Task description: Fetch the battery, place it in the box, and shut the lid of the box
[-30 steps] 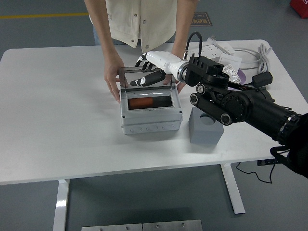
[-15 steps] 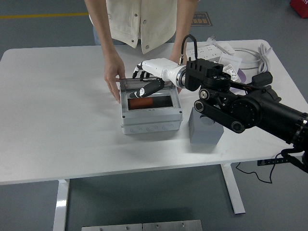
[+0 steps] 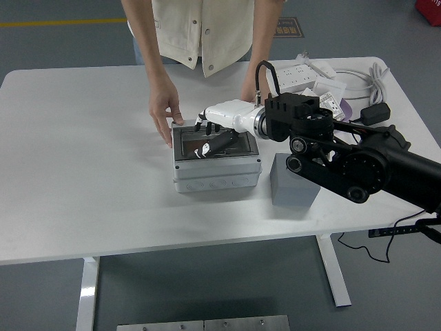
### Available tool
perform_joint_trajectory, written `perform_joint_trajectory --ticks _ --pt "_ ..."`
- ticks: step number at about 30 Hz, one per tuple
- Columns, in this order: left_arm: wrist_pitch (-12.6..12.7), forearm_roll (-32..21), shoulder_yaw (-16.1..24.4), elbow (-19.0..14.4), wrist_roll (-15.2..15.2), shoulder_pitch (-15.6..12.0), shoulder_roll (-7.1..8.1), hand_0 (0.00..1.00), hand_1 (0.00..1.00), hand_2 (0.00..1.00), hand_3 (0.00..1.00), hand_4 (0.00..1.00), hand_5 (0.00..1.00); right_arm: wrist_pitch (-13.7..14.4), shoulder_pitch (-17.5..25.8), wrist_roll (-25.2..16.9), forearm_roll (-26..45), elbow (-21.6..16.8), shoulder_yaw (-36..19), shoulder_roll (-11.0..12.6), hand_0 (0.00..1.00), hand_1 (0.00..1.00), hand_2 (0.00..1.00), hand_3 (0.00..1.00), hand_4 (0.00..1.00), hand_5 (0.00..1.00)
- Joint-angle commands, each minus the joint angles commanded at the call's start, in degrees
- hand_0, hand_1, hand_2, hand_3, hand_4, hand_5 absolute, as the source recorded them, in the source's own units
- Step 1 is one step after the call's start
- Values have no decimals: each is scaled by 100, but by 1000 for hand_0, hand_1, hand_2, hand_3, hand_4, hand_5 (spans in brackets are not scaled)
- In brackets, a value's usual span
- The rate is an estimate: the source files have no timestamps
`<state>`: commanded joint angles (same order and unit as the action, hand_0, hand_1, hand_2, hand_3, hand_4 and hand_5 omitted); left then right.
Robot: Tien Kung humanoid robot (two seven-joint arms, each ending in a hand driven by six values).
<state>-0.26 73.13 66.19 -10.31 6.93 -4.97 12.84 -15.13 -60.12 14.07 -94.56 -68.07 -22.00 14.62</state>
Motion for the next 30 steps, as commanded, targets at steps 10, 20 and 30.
perform_joint_trajectory --ticks 10,20,30 --pt "-6 30 24 0 -8 -3 -25 624 764 650 475 77 2 -155 414 208 -534 -434 -722 192 777 674 689 813 998 894" --pt "-6 143 183 0 -1 -65 -91 624 764 645 475 79 2 290 1743 -268 -940 -1481 -2340 852 744 660 685 788 998 892" --pt "0 156 218 0 -17 -80 -129 625 762 643 475 81 2 2259 3377 -2124 383 -1457 -3793 902 633 603 624 699 965 808"
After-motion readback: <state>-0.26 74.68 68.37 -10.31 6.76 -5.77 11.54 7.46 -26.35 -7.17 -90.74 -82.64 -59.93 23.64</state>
